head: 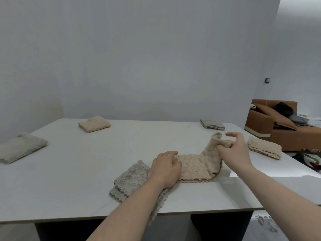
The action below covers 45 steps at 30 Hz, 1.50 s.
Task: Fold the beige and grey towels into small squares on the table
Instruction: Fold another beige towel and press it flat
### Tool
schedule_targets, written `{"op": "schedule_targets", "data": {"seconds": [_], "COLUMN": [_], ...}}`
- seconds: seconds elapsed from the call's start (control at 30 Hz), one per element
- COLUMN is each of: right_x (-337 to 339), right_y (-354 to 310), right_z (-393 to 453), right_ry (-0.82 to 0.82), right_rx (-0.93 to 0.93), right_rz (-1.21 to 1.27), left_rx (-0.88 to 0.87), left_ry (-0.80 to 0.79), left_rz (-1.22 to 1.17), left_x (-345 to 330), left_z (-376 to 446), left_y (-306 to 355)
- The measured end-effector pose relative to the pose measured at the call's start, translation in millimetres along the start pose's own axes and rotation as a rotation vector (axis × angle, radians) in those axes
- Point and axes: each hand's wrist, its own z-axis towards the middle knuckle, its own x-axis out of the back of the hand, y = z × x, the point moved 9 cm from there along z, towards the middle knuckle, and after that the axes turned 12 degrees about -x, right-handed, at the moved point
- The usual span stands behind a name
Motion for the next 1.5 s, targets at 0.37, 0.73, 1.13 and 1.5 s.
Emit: {"op": "schedule_targets", "data": {"seconds": [0.37, 0.73, 1.13, 1.5], "right_x": [-87.8, -76.9, -72.9, -90.1], "right_y": [4.8, 6.0, 52.5, 71.1], "right_z": [-49.5, -72.9, -30.9, -22.2], "right_ry": [-0.278, -0.321, -0.198, -0.318], "right_rx": [0.224, 0.413, 0.326, 0.280], "right_rz": [-0.195, -0.177, -0.469, -0.680], "left_rx": [0.097, 0.194, 0.245, 0.271], "left_ry": [0.192, 0.253, 0.257, 0.246], "left_rz": [-0.208, -0.164, -0.086, -0.005], "left_x": [14.9, 21.9, 26.7, 26.8], "left_z": [-2.0, -5.1, -9.4, -13.6], "left_y": [-10.8, -17.6, -15.7, -12.4]}}
